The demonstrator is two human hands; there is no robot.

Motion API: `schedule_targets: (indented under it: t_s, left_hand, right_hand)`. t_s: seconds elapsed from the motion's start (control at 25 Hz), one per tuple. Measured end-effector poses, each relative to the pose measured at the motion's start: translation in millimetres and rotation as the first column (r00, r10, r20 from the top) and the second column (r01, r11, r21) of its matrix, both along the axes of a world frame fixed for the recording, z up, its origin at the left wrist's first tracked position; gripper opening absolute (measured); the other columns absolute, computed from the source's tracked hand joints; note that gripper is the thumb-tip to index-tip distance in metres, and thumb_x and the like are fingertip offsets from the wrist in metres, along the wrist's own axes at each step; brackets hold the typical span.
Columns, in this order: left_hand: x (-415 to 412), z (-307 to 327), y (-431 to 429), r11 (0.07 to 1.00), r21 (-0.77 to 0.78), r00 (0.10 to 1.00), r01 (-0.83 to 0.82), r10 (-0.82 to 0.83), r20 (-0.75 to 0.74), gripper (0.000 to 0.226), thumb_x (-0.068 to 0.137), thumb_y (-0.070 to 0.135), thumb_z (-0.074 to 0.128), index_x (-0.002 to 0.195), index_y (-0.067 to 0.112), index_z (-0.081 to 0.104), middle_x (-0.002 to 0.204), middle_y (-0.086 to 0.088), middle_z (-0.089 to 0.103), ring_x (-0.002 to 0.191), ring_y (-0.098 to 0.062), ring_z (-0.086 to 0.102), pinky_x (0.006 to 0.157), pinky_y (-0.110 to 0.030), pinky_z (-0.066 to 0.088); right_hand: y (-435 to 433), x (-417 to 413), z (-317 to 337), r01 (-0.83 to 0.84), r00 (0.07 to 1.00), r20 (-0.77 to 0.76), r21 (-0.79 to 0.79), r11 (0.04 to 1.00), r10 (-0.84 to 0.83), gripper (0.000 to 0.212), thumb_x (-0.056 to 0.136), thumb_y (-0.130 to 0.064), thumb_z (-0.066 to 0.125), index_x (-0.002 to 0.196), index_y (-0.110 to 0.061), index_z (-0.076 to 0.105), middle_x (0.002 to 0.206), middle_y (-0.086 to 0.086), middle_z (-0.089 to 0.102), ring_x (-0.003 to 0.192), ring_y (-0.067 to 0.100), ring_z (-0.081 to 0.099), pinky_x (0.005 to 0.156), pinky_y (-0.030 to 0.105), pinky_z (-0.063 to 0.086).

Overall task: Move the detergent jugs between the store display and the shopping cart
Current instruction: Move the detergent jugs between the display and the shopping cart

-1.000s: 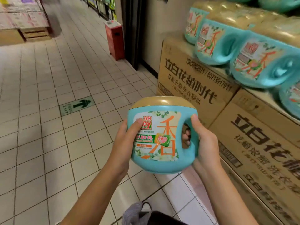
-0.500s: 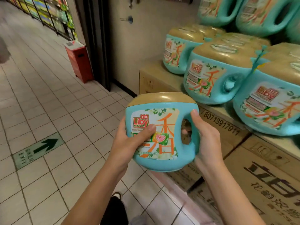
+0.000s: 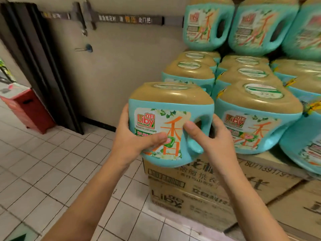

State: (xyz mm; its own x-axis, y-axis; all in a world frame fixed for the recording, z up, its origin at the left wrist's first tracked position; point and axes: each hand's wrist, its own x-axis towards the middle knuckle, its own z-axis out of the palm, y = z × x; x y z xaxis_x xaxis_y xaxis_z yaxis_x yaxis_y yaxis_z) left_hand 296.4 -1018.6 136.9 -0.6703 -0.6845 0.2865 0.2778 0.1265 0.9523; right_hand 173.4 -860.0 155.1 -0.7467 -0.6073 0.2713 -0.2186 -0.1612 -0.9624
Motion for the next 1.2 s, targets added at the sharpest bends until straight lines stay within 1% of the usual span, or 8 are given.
schedule_targets:
  t_s: [0.4, 0.52, 0.6, 0.76, 0.88, 1.0, 1.08, 1.2]
  left_hand:
    - [-53.2, -21.3, -45.9, 0.99, -0.017, 0.99, 0.139, -0.139, -0.024, 0.105, 0.045, 0.034, 0.097, 0.135, 0.021, 0.044, 0.119, -0.006, 0.068, 0.104, -0.025, 0.069, 0.072, -0.034, 0.06]
    - [-62.4, -23.6, -51.4, 0.99, -0.036, 0.99, 0.139, -0.14, -0.028, 0.112, 0.044, 0.035, 0.097, 0.139, 0.021, 0.04, 0.121, -0.006, 0.067, 0.106, -0.025, 0.069, 0.072, -0.034, 0.06]
    - [-68.1, -25.9, -53.3, 0.989, -0.041, 0.99, 0.139, -0.14, -0.024, 0.119, 0.042, 0.036, 0.098, 0.142, 0.021, 0.035, 0.124, -0.008, 0.065, 0.108, -0.027, 0.068, 0.074, -0.036, 0.06]
    - [-78.6, -31.0, -57.5, 0.985, -0.077, 0.988, 0.156, -0.157, -0.008, 0.125, 0.042, 0.037, 0.097, 0.146, 0.025, 0.028, 0.126, -0.002, 0.064, 0.109, -0.023, 0.067, 0.075, -0.033, 0.06]
    - [-82.9, -33.4, -59.4, 0.987, -0.104, 0.993, 0.121, -0.118, 0.031, 0.129, 0.036, 0.05, 0.096, 0.145, 0.031, 0.029, 0.131, -0.002, 0.057, 0.115, -0.018, 0.063, 0.082, -0.036, 0.059]
    - [-88.5, -33.3, -65.4, 0.987, -0.155, 0.994, 0.044, -0.028, 0.109, 0.133, 0.028, 0.06, 0.092, 0.144, 0.039, 0.03, 0.137, 0.001, 0.043, 0.124, -0.016, 0.054, 0.094, -0.041, 0.055]
    - [-91.9, -34.8, -67.5, 0.984, -0.157, 0.993, 0.081, -0.066, 0.1, 0.13, 0.035, 0.051, 0.095, 0.146, 0.04, 0.027, 0.14, -0.006, 0.047, 0.125, -0.023, 0.055, 0.093, -0.047, 0.054]
    - [-93.6, -39.9, -62.2, 0.985, -0.163, 0.999, 0.054, -0.053, 0.01, 0.119, 0.046, 0.037, 0.093, 0.145, 0.039, 0.027, 0.143, 0.001, 0.047, 0.127, -0.013, 0.053, 0.094, -0.031, 0.054]
  right_hand:
    - [-25.8, -26.7, -10.8, 0.194, 0.967, -0.187, 0.092, 0.977, -0.175, 0.054, 0.076, -0.052, 0.073, 0.121, -0.028, 0.059, 0.109, -0.017, 0.069, 0.103, -0.001, 0.063, 0.087, 0.024, 0.053]
    - [-23.1, -26.2, -6.5, 0.416, 0.865, -0.421, 0.295, 0.86, -0.274, 0.064, 0.074, -0.071, 0.057, 0.123, -0.03, 0.056, 0.104, -0.014, 0.069, 0.098, 0.007, 0.065, 0.084, 0.036, 0.054]
    - [-16.1, -25.5, -7.4, 0.564, 0.765, -0.537, 0.292, 0.772, -0.356, 0.063, 0.075, -0.071, 0.054, 0.121, -0.028, 0.059, 0.096, -0.013, 0.07, 0.091, 0.009, 0.067, 0.08, 0.038, 0.056]
    - [22.9, -37.5, -27.6, 0.659, 0.643, -0.477, -0.055, 0.75, -0.6, 0.027, 0.084, -0.037, 0.07, 0.105, -0.023, 0.06, 0.089, -0.017, 0.06, 0.082, 0.003, 0.058, 0.083, 0.026, 0.05]
    - [50.9, -51.2, -49.4, 0.772, 0.534, -0.442, -0.095, 0.629, -0.721, 0.056, 0.075, -0.035, 0.075, 0.12, -0.012, 0.05, 0.109, -0.004, 0.046, 0.097, 0.007, 0.045, 0.089, 0.007, 0.035]
    - [61.2, -66.6, -58.9, 0.74, 0.644, -0.279, -0.009, 0.673, -0.712, 0.084, 0.068, -0.044, 0.084, 0.133, -0.013, 0.04, 0.127, -0.001, 0.043, 0.115, 0.006, 0.045, 0.098, 0.007, 0.035]
    - [63.6, -73.5, -62.3, 0.687, 0.706, -0.241, 0.005, 0.727, -0.665, 0.084, 0.067, -0.046, 0.08, 0.135, -0.018, 0.04, 0.132, -0.004, 0.048, 0.122, 0.006, 0.048, 0.1, 0.014, 0.038]
    - [64.7, -77.4, -66.9, 0.689, 0.704, -0.242, 0.0, 0.725, -0.668, 0.08, 0.065, -0.049, 0.076, 0.133, -0.022, 0.043, 0.131, -0.007, 0.053, 0.121, 0.006, 0.052, 0.098, 0.02, 0.041]
